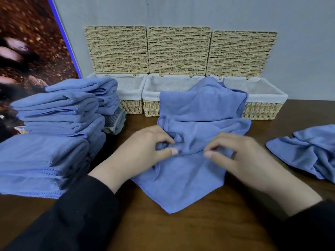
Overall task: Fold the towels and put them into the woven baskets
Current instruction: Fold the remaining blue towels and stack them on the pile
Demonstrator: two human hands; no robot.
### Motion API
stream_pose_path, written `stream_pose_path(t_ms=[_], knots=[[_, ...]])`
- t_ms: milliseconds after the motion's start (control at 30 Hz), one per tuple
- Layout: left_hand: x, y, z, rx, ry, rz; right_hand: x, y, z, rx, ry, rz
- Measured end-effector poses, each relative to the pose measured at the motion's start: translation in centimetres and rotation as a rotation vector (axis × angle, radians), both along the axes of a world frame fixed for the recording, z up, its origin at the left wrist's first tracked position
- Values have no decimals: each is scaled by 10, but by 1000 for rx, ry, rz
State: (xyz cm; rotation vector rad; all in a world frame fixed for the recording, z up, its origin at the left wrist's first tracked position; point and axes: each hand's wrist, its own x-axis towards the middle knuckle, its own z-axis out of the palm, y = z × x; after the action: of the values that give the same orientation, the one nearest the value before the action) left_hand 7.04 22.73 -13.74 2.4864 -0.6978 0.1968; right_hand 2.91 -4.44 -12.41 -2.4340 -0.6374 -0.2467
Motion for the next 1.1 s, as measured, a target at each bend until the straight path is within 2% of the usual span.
stream_pose_path(t_ms=[67,133,233,333,400,467,533,600,667,800,933,1100], knots=[[5,0,-9,240,94,41,-5,14,-7,-109,158,160],[13,4,-13,273,84,120,1,17,-18,-170,150,162],[18,12,-13,270,69,230,15,7,-20,-227,78,-78],[18,19,-11,210,14,318,23,-8,-16,-429,-39,-367],[15,20,-4,185,-120,335,14,-10,-11,-320,-120,-312],[8,16,6,3,-202,183,-1,-3,-1,-133,31,-70],[-8,5,14,-90,-101,-102,-11,12,2,-182,291,159],[-18,-7,11,25,95,-264,-13,23,-5,-326,317,233],[-18,-9,4,125,226,-296,-11,26,-12,-339,253,228],[-15,-2,5,122,327,-265,-8,23,-10,-304,100,99],[-15,-6,7,184,233,-215,-6,21,-5,-44,157,-115],[-20,-7,16,-52,150,-33,-6,20,1,181,211,-230]])
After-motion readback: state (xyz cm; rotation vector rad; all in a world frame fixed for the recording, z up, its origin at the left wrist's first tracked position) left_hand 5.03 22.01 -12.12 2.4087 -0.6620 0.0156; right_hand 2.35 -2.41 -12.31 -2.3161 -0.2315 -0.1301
